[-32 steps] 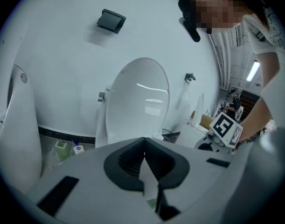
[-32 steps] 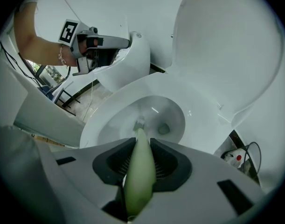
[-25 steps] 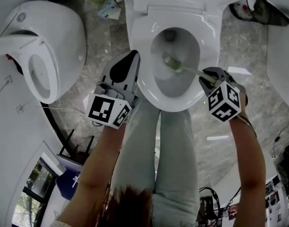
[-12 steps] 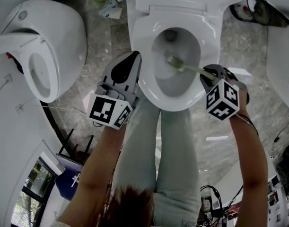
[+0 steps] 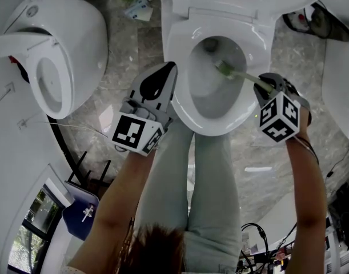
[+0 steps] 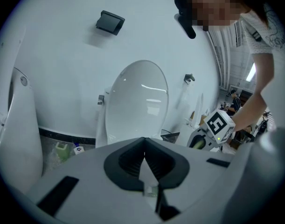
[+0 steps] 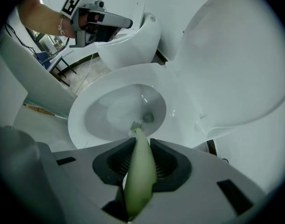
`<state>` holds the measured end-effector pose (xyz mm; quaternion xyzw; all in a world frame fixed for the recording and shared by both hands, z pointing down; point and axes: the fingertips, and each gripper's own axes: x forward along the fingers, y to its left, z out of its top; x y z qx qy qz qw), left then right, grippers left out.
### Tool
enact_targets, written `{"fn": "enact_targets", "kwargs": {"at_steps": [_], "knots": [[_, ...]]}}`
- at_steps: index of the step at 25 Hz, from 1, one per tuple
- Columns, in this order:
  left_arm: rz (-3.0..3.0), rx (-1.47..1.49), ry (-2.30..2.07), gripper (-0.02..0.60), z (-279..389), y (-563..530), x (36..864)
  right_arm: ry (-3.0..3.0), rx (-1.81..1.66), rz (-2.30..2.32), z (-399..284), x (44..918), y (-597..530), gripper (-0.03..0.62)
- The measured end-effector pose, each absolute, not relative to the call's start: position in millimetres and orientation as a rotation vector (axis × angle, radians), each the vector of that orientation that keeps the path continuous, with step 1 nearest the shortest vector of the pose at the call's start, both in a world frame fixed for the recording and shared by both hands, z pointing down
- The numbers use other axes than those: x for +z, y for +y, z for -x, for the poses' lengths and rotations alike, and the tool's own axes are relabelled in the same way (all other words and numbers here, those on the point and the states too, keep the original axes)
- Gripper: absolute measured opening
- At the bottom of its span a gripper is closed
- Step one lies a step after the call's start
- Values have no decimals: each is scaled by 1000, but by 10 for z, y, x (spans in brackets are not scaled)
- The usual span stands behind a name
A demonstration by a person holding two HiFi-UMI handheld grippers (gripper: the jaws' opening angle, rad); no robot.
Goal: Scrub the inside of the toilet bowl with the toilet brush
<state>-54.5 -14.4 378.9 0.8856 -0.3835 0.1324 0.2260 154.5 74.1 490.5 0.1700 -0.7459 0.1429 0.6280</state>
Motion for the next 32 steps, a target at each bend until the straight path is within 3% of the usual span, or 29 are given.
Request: {"fn": "enact_targets", "kwargs": {"at_steps": [32], "knots": [[-2397,349,-1106,3,783,-243,3850,-1684,219,-520,-1487,4877,-26,107]]}}
